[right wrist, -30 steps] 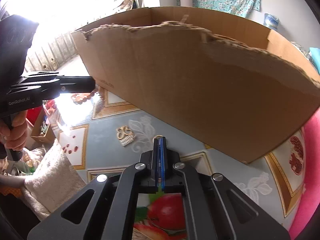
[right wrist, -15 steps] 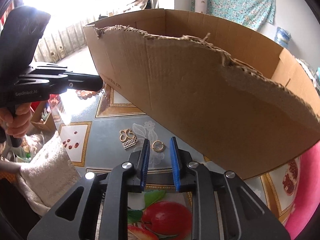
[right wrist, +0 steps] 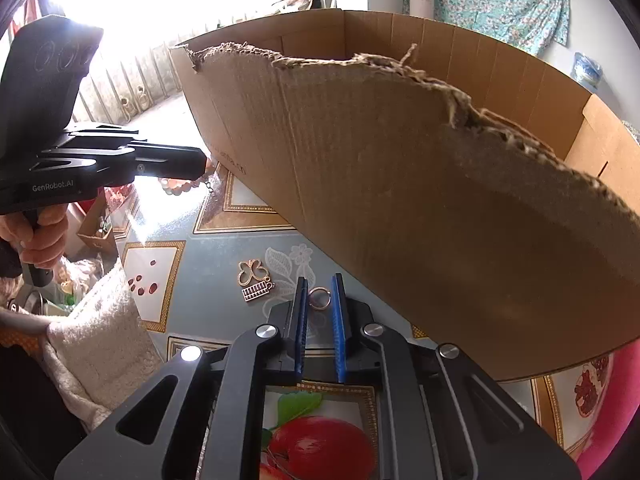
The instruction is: Organize jewelry
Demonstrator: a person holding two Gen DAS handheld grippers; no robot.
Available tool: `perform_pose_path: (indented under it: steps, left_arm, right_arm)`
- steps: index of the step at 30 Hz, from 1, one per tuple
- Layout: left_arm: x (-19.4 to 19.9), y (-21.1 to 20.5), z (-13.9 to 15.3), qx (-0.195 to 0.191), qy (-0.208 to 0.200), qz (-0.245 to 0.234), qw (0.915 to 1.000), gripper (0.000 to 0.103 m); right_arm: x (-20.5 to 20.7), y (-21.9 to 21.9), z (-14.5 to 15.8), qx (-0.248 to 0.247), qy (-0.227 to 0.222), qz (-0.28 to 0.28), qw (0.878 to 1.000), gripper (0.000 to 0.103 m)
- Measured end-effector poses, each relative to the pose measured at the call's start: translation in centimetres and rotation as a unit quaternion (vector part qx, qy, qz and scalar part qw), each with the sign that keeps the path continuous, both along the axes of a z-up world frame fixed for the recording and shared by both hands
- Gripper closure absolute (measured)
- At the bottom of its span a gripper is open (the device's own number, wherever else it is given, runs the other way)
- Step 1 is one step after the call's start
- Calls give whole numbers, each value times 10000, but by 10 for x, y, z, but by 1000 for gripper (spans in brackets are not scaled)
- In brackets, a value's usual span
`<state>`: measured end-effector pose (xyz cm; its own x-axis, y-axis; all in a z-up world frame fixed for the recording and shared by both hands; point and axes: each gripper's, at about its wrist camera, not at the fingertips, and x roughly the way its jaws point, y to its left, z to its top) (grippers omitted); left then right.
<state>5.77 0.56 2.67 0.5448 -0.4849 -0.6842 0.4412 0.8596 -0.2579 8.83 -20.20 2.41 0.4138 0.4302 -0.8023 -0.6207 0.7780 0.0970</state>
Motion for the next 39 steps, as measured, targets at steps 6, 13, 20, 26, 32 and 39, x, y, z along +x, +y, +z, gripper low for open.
perform_pose_path:
  steps: [6, 13, 20, 26, 32, 39]
  left_arm:
    - [-5, -2, 5, 17, -90, -51, 9999, 102]
    - [-21, 3, 38, -316, -398, -157, 9986, 102]
    - [-19, -11, 99, -100, -1224, -445, 9914, 102]
    - [37, -35, 111, -177, -999, -676, 9925, 102]
    - [101, -61, 84, -74, 1, -641, 9979, 102]
    - [134, -66, 58, -17, 585, -442, 9973, 96]
  right_arm:
    - [-6, -11, 7, 164, -50, -181, 9997, 92]
    - [-29, -25, 42, 543, -376, -203, 9976, 92]
    - [-29, -48, 117, 1503, -867, -244, 9845, 92]
    - [25, -55, 132, 1279, -611, -457, 9888, 92]
    - [81, -36, 106, 702, 203, -784, 9942, 92]
    - [103, -39, 93, 761, 518, -1051, 9902, 92]
